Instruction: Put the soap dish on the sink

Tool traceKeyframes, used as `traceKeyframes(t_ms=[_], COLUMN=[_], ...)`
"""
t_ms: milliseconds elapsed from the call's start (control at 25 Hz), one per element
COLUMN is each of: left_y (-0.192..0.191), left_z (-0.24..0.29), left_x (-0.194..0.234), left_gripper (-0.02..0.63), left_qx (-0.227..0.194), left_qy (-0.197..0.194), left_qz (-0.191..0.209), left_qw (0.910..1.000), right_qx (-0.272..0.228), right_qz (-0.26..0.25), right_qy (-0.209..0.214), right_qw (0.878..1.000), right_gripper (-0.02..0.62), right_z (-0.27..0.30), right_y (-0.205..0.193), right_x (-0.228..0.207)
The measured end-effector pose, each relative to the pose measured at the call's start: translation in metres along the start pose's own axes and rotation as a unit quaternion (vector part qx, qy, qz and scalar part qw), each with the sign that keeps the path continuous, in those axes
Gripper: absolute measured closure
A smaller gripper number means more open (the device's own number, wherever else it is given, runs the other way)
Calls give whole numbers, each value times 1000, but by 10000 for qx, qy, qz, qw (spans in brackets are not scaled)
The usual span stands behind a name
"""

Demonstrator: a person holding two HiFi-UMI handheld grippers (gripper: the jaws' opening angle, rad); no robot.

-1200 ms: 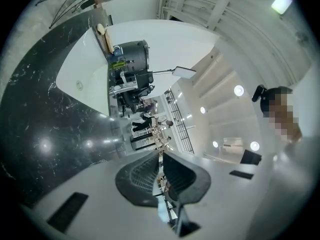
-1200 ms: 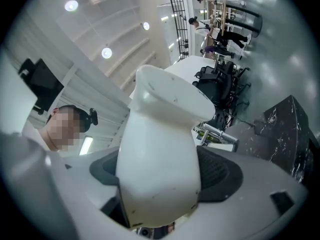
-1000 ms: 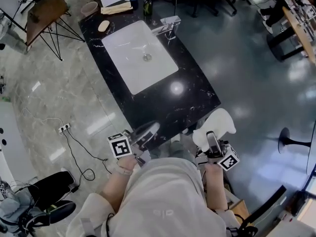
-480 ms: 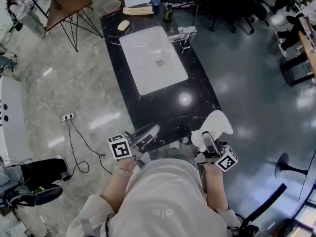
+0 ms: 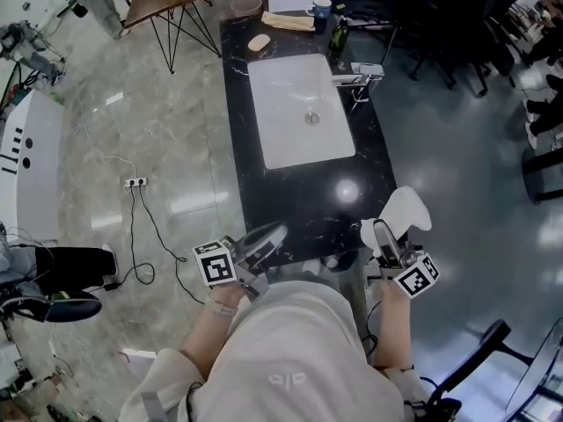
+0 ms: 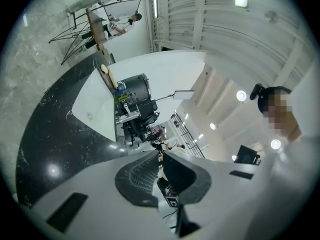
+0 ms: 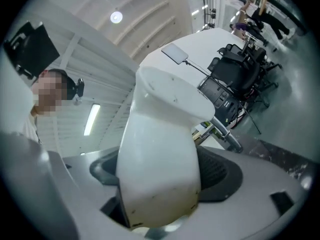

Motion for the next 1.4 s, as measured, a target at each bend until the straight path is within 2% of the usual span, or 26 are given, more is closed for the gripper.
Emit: traceKeyframes(t_ms=[280,560,720,920,1160,1400], left_y=[-7,-18,-26,-34,-37,-43], left_z=[-7,-14,-20,-28,-36,-40], left_x=[-1,7,12,21,35,48], left_gripper=[595,596,596,596,595,595], left_qx=[-579,-1140,-1480,-1813,-2057,-2217], left_qy=[307,639,795,962,1080,1124], left_qz=[85,54,12,-58,-212,-350], left_qw=[9978,9914,9858,9787,9724,9680], right_qx=[646,1774,2441,3157,3852,4526], right_qz=[-815,-1786,-2245,-2529,-2905,-3069], right_qy=[81,167,152,169,76,-71], right_qw=[9945,9676,9433,9144,8759,8372], right_gripper=[178,178,178,178,178,178], right_z=[32,73,96,123,148,160], right_y=[18,10,-3,-18,-36,-64], right_x=[-50,-99,-131,-164,-197,-227])
Point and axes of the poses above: the fingertips, and each gripper's own axes: z forward along the fingers, x to its left, y out of its top, the point moved 5 cm from there along -z, backward along the fingers, and after that the axes turned 14 degrees about -z, right-handed, at the moved point
